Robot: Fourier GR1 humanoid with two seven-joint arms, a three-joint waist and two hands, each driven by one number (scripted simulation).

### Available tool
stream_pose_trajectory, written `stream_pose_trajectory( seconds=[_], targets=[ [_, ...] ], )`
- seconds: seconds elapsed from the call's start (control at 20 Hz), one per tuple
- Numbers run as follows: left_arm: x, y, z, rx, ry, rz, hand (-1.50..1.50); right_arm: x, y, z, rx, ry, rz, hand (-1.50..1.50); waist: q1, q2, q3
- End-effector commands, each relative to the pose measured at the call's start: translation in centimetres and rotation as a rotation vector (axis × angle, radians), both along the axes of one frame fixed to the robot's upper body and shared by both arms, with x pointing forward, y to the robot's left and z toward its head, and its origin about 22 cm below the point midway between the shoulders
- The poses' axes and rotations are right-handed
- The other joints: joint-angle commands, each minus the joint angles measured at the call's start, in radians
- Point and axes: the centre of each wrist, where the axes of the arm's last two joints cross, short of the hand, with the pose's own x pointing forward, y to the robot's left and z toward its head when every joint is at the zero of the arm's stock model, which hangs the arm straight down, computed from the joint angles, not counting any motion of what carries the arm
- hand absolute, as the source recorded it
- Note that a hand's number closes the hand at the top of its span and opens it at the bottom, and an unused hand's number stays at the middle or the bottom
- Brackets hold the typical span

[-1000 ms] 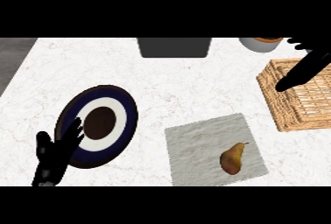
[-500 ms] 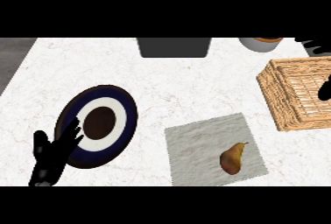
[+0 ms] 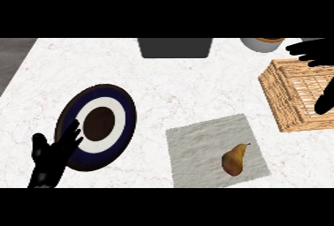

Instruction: Pick the pear from the placemat and place it in the basket

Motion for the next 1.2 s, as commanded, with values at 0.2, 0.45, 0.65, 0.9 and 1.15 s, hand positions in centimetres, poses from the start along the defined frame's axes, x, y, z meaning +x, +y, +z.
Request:
stream_pose_trajectory(
  seconds=[0.2,0.45,0.65,0.9,1.15],
  targets=[
    [-2.2,-0.4,-3.5,0.005,0.108,0.008,0.00,-1.2,2.7,-4.3,-0.025,0.034,-0.043,-1.50,-0.002,0.008,-0.007],
    [-1.1,-0.9,-2.0,0.008,0.103,0.014,0.00,-2.4,3.2,-7.9,-0.034,0.046,-0.036,-1.50,-0.003,0.008,-0.006],
    [-1.6,-1.9,-2.5,0.003,0.107,0.021,0.00,-3.4,5.4,-10.6,-0.058,0.087,-0.024,-1.50,0.000,0.008,-0.006],
    [-0.9,0.5,-1.7,-0.009,0.080,0.004,0.00,-3.4,5.0,-11.6,-0.064,0.096,-0.035,-1.50,0.005,0.010,-0.006],
    [-0.1,-0.5,-1.8,-0.002,0.085,0.009,0.00,-5.8,7.4,-14.9,-0.047,0.084,-0.019,-1.50,-0.007,0.009,-0.006]
  ],
)
